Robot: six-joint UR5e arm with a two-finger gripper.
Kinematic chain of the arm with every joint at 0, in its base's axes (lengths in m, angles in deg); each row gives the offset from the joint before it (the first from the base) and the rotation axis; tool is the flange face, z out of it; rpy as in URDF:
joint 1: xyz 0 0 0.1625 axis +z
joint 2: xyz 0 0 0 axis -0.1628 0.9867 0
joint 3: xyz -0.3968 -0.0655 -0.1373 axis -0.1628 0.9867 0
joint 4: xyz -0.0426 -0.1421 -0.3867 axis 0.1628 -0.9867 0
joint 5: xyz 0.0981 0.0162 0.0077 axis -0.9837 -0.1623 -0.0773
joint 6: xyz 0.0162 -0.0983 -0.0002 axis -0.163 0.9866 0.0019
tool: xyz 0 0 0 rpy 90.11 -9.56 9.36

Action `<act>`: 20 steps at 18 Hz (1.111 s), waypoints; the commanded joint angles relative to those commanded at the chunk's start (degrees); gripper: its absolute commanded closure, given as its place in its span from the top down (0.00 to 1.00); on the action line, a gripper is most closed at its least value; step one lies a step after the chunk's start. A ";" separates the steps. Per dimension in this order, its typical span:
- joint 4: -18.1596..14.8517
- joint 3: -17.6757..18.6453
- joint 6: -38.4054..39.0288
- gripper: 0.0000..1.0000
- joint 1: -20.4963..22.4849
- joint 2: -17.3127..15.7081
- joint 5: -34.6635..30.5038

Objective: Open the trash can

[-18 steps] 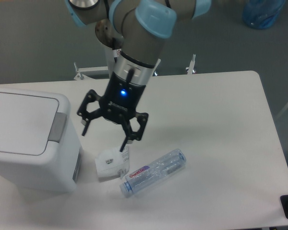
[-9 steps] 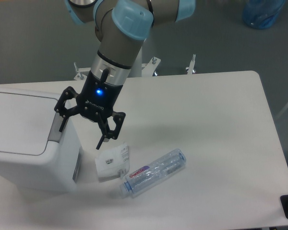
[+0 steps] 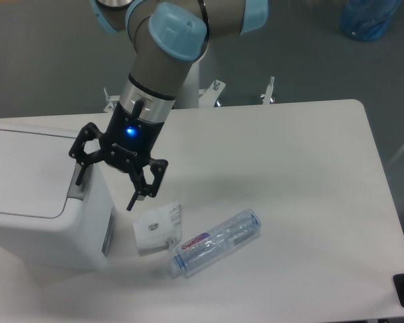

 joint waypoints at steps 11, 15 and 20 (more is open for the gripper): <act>0.09 0.35 -0.09 1.00 -0.09 0.18 0.00; 0.53 -0.70 0.17 1.00 -0.09 0.18 0.09; 0.53 -2.63 -0.18 1.00 0.52 0.26 -0.09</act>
